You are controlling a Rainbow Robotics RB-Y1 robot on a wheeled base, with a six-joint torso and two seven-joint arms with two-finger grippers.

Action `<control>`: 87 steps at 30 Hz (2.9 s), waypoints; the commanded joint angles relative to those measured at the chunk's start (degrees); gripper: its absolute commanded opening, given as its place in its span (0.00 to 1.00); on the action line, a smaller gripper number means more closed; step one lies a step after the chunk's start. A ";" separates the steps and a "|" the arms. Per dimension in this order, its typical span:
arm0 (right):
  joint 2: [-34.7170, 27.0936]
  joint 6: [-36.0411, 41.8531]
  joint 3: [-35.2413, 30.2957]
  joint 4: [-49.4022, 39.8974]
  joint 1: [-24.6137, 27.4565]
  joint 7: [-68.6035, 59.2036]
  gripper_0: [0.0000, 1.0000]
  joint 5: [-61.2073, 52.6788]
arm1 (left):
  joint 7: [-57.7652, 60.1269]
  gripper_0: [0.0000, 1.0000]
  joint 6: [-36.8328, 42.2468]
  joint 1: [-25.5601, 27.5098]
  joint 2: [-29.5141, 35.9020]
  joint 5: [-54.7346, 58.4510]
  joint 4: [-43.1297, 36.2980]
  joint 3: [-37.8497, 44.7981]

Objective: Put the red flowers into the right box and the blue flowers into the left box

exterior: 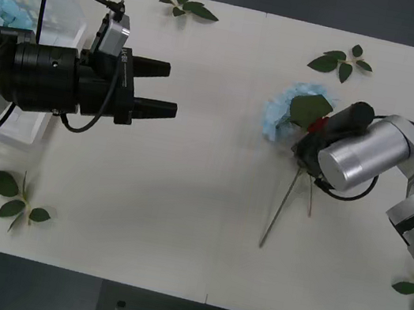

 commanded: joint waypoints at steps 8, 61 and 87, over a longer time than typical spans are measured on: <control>0.54 -0.97 -0.53 -0.54 -3.13 2.99 0.38 -0.14 | 2.01 0.89 -0.56 -0.21 -0.64 0.15 -0.78 -0.06; -2.62 -0.44 -3.26 -4.32 -3.04 3.70 0.87 0.21 | 2.01 0.89 -0.38 0.32 -0.64 0.23 -0.61 -0.06; 0.54 -3.34 -3.17 -0.54 -2.60 5.98 0.87 1.18 | 2.01 0.89 -0.56 0.76 -0.55 -0.29 -0.52 -0.06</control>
